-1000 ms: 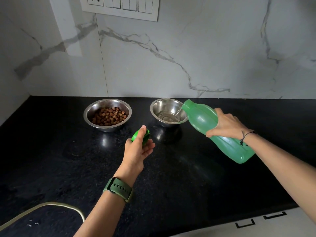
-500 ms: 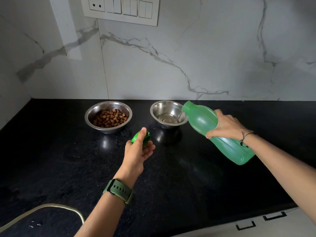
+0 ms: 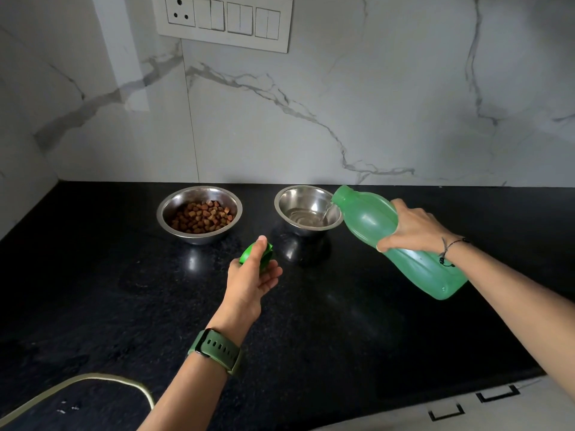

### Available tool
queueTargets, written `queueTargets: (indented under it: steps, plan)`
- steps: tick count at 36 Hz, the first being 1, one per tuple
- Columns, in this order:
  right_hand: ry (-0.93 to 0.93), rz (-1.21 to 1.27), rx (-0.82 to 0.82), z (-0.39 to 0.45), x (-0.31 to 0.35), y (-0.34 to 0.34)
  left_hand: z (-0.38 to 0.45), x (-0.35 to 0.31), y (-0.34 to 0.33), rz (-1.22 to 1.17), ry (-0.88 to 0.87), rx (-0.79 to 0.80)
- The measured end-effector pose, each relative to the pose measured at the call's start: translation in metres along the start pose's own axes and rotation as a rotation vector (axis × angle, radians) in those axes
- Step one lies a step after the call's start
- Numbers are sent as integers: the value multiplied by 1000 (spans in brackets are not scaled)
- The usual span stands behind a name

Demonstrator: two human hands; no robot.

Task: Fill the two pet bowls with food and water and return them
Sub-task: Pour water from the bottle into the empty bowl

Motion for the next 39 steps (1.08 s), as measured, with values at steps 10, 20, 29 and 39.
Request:
queueTargets:
  steps: [10,20,29,39]
  plan:
    - [7,-31,-1,-3,1,6,0,2,1,-4,10,-9]
    - [-1,-42,-10,-7,4,13,-1,2,2,-8,18,-1]
    - [0,-61,-30,-10,3,18,-2,2,4,-21,28,-3]
    - [-26,-53,-22,-17,4,22,-6,2,4,-33,29,2]
Point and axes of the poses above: each hand's wrist, its own z-axis towards the middle knuckle, its own y-axis out of the back of the hand, x = y × z, the point moved 2 cm from there along z, towards the middle knuckle, and after that the axes turned 6 degrees about -y, right-handed, at the moved point
